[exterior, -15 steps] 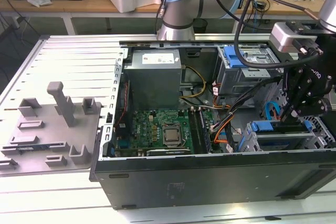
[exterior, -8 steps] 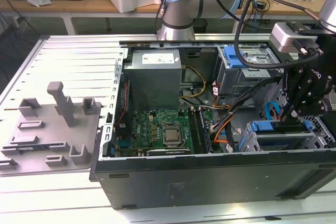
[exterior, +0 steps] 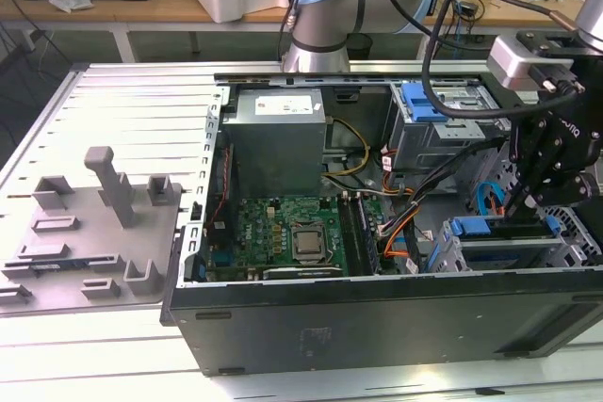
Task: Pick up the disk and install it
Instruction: 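Insert the second disk wire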
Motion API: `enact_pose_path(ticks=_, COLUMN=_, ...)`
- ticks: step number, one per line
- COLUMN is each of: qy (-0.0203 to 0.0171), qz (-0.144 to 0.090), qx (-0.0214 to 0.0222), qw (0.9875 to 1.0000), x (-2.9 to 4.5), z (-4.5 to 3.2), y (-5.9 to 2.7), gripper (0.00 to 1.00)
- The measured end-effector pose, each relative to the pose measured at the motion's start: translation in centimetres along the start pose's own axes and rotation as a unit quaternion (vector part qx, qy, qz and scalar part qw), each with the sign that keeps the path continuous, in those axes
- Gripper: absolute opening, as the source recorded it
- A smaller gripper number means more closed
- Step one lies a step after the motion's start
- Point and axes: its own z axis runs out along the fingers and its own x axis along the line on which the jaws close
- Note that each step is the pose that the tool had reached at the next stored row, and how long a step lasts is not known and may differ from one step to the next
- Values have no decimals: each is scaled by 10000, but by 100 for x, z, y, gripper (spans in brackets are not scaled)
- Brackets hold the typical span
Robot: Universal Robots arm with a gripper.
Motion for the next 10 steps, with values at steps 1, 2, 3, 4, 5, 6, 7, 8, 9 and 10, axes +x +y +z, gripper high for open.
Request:
enact_pose_path(ticks=1, qy=-1, qz=0, qx=0, qw=10000, x=0, z=3, y=0, gripper=16)
enact_pose_path(ticks=2, qy=-1, qz=0, qx=0, qw=10000, x=0, z=3, y=0, gripper=16)
enact_pose_path(ticks=3, qy=-1, qz=0, qx=0, qw=10000, x=0, z=4, y=0, gripper=16)
enact_pose_path(ticks=4, qy=-1, qz=0, qx=0, qw=10000, x=0, z=6, y=0, gripper=16)
enact_pose_path(ticks=5, qy=-1, qz=0, qx=0, qw=10000, x=0, z=7, y=0, gripper=16)
enact_pose_path(ticks=6, qy=-2, qz=0, qx=0, qw=10000, x=1, z=8, y=0, gripper=16)
enact_pose_path(ticks=7, qy=-3, qz=-1, qx=0, qw=10000, x=2, z=9, y=0, gripper=16)
enact_pose_path(ticks=8, qy=-2, qz=0, qx=0, qw=10000, x=5, z=10, y=-1, gripper=16)
enact_pose_path(ticks=9, qy=-1, qz=-1, qx=0, qw=10000, x=9, z=9, y=-1, gripper=16)
enact_pose_path(ticks=10, qy=-1, qz=-1, qx=0, qw=10000, x=11, z=11, y=-1, gripper=16)
